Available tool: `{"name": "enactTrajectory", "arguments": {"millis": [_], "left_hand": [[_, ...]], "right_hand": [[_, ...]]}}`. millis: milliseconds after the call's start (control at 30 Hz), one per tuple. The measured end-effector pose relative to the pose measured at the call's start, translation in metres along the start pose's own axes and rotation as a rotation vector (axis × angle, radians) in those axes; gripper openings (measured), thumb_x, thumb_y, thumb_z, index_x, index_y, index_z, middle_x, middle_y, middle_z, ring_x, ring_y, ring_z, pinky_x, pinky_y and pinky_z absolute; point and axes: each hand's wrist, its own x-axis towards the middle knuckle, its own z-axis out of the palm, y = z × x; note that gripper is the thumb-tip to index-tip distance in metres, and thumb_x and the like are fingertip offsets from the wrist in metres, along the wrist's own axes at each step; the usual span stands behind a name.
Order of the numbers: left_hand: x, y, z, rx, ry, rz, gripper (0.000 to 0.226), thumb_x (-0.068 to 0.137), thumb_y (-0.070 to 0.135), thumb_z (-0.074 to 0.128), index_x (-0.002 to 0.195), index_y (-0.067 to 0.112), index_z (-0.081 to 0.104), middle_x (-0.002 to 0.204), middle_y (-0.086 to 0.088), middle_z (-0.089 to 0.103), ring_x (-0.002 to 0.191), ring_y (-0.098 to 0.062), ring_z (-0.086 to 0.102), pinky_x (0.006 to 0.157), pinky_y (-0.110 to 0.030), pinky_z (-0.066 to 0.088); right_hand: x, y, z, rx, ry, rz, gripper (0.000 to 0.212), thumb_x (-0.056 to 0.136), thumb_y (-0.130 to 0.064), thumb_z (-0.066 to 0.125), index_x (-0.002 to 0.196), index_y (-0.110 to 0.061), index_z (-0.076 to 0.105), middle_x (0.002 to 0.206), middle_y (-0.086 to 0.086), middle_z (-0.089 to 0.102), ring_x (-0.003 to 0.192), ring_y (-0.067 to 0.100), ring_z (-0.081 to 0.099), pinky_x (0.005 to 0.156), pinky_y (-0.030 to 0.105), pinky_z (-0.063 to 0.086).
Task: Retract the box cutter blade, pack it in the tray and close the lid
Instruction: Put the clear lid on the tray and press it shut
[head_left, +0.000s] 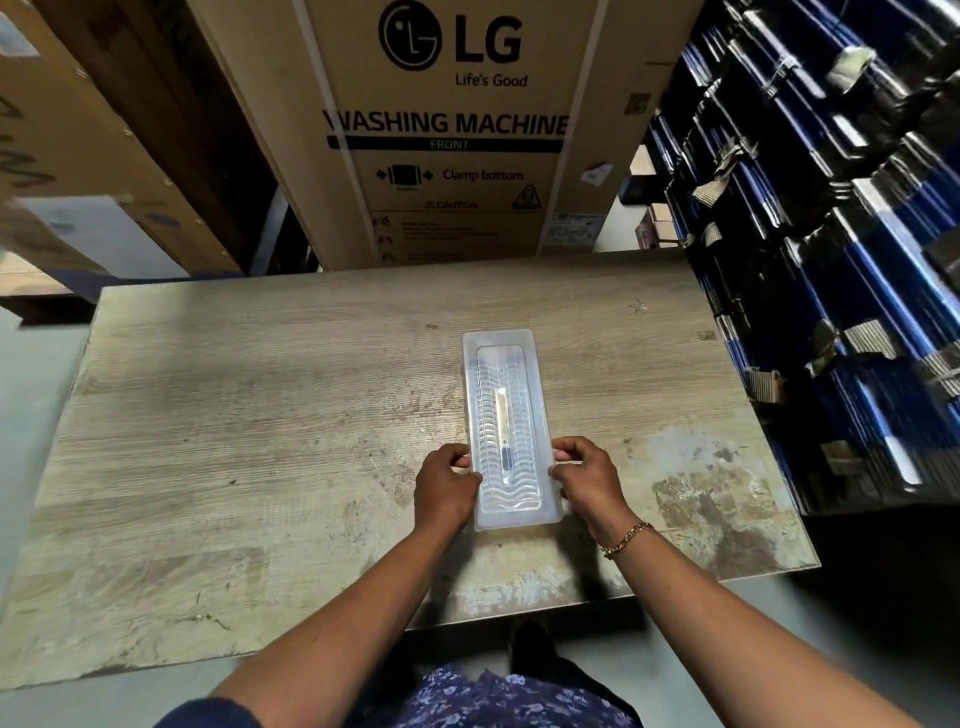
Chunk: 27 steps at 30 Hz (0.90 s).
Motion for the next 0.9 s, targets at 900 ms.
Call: {"name": "enactTrajectory", "arguments": {"millis": [900], "left_hand": [[-0.006,-0.013,0.006,0.326,0.007,0.298,0.058,0.098,0.041,0.054,0.15,0.021,0.04,0.153,-0.001,0.04,0.136,-0.022,0.045,0.107,-0.041,0.043]], "right_hand": [[-0.007,0.0,0.002,-0.461,0.001,-0.318,0.051,0.096,-0.03,0.059,0.145,-0.02,0.047,0.143,0.003,0.049,0.124,0.023,0.057,0.1,0.037,0.049]]}}
